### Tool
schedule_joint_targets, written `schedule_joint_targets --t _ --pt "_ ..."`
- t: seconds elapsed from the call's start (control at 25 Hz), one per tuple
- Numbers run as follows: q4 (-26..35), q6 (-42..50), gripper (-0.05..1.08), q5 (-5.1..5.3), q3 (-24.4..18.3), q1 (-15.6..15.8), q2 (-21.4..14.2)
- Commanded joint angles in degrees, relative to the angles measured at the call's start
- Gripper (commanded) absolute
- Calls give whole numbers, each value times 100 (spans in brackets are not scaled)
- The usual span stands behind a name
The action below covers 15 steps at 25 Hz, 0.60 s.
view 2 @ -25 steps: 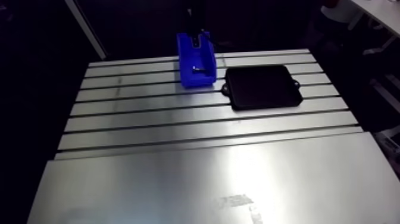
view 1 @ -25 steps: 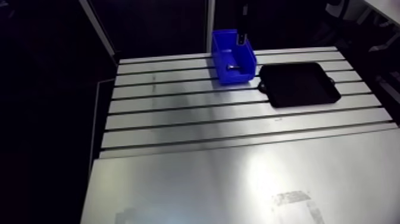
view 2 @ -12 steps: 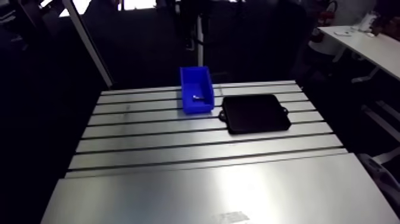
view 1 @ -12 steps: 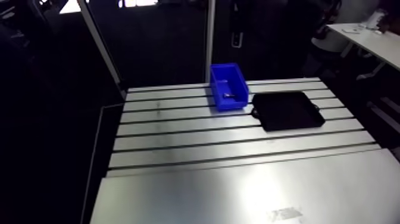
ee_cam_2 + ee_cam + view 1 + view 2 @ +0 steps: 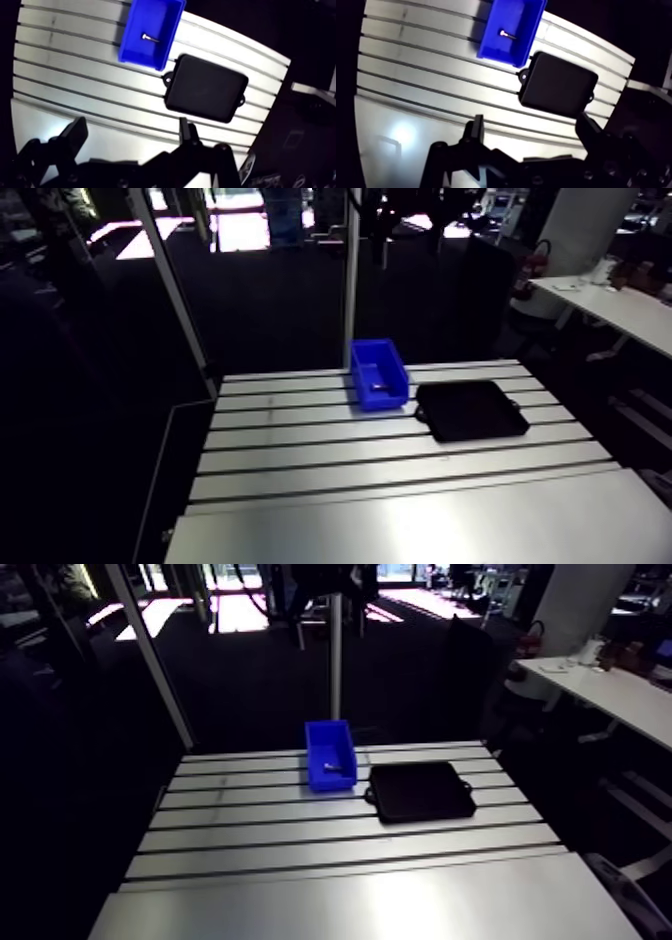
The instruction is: Pick up the M10 bolt from the tray and put it into the blue bin.
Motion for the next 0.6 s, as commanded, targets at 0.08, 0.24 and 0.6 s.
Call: schedule_joint_targets --t 0.08,0.24,0.6 --pt "752 1694 1 19 -162 -30 -136" --pt "1042 2142 1 300 -171 -48 -171" --pt "1280 2195 1 397 -461 -74 -347"
